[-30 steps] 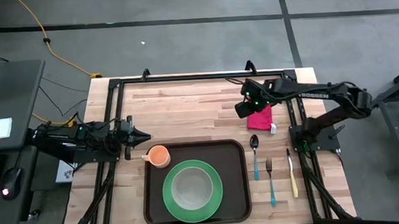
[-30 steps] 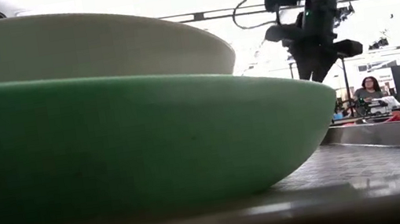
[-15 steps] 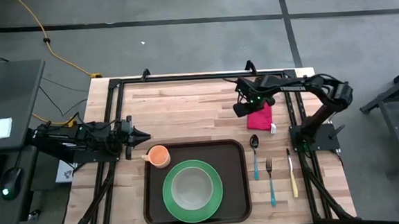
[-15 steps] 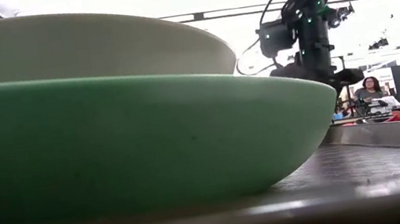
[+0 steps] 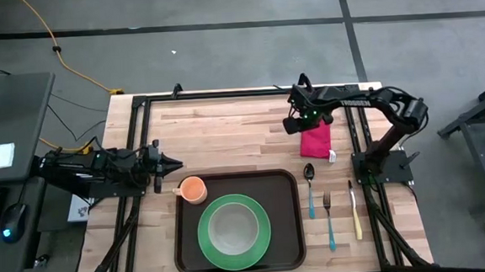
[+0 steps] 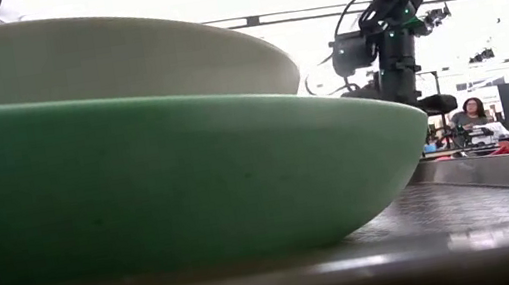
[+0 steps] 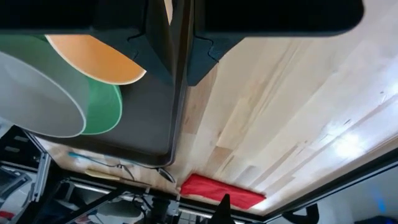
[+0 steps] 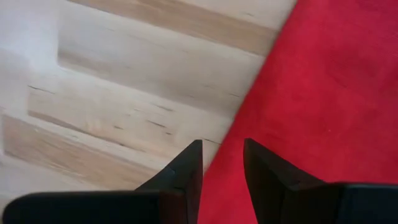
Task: Set up tray
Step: Put the red table napkin to the right of the green plate on the brown tray
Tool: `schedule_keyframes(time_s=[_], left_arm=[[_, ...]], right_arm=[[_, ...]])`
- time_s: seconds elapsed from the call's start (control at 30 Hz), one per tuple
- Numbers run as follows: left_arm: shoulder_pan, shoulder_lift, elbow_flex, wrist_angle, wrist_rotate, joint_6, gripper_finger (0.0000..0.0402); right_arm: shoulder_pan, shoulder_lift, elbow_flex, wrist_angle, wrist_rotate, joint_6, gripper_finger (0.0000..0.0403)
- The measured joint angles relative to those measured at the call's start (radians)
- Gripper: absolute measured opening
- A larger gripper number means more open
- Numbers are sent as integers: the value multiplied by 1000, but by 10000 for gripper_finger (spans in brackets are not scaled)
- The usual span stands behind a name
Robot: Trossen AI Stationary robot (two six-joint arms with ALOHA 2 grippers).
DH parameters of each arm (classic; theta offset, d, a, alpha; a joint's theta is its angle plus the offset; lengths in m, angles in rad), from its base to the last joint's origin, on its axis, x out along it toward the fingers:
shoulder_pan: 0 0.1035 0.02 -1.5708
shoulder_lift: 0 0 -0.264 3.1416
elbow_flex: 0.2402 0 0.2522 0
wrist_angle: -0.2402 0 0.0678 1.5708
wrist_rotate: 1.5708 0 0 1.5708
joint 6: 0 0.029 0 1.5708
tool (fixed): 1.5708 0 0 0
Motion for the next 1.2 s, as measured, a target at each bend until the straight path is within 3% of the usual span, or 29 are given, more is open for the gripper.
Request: schedule_keyframes(time_s=[0.3,0.57,0.77,0.97,1.2], left_arm=[[0,0,0,-19,-1,7,74],[0,0,0,-44,0,7,74],[0,0,0,-48,0,7,74],[0,0,0,-48,-8,7,74],[0,0,0,-48,-8,5,74]], right_arm=[[-35,5,0,31,-27,0,94],[-45,84,15,23,-66,-17,94],[-46,160,116,-18,-48,-58,94],[-43,252,247,-171,13,-120,94],[-35,264,314,-216,49,-122,94]])
